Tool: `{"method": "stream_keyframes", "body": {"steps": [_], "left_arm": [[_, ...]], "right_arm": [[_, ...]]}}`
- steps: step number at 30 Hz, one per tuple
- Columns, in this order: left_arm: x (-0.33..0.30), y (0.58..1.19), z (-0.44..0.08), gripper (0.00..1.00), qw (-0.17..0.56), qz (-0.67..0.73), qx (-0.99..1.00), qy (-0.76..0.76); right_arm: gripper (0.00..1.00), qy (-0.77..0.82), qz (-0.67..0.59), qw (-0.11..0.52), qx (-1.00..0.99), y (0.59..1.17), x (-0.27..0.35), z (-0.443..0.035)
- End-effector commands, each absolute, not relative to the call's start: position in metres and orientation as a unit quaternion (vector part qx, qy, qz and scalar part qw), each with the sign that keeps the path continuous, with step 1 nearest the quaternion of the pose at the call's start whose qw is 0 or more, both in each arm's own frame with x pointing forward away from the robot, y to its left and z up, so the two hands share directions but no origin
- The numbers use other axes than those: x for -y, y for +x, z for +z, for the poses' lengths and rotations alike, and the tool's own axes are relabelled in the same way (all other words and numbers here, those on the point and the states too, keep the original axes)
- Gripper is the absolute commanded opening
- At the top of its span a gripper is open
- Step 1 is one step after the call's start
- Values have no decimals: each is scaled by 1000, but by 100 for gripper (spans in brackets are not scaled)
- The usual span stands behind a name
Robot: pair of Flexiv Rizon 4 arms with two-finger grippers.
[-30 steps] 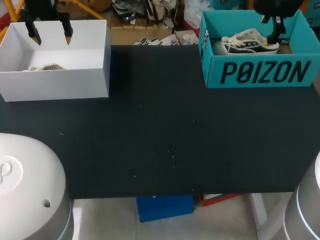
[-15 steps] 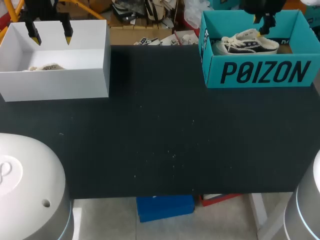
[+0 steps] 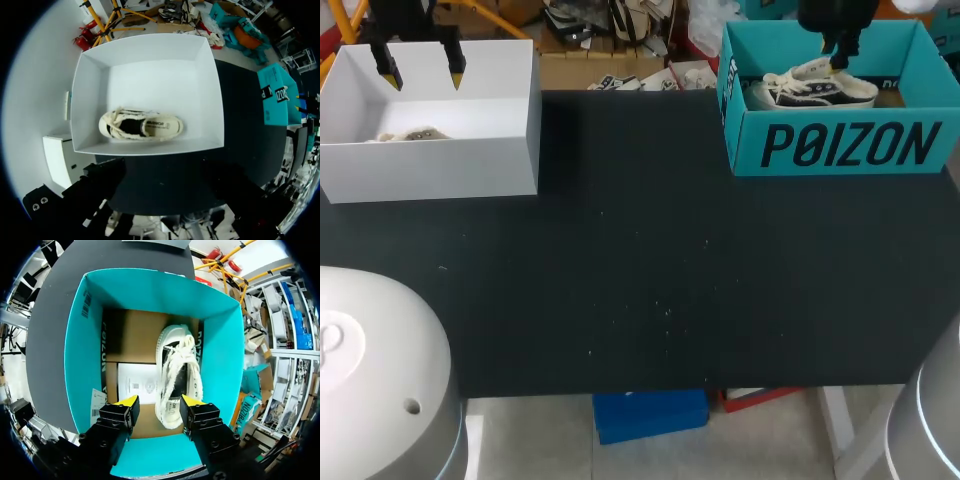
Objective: Take the shoe out of the shoebox, open the shoe tongue, remove and reinsert the insole, then place the shoe into the shoebox
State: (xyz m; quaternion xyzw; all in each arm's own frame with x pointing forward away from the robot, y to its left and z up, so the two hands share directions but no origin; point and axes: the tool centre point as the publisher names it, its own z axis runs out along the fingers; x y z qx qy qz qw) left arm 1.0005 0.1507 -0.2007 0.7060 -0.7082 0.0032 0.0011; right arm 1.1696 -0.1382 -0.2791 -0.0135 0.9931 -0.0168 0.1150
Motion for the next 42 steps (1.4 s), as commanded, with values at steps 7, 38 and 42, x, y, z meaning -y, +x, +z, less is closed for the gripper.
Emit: {"method": "stream_keyframes", "body": {"steps": [7, 38, 42], "left_arm": [[-151, 1000, -200, 100, 1, 2, 708, 706], [-151, 1000, -200, 100, 1, 2, 708, 706], [-151, 1000, -200, 100, 1, 2, 708, 706]], "right_arm": [[48, 1, -8, 79, -997, 1200, 144, -329], [27, 22, -12, 35, -999, 1201, 148, -403], [0, 26, -17, 41, -999, 1201, 147, -404]]}}
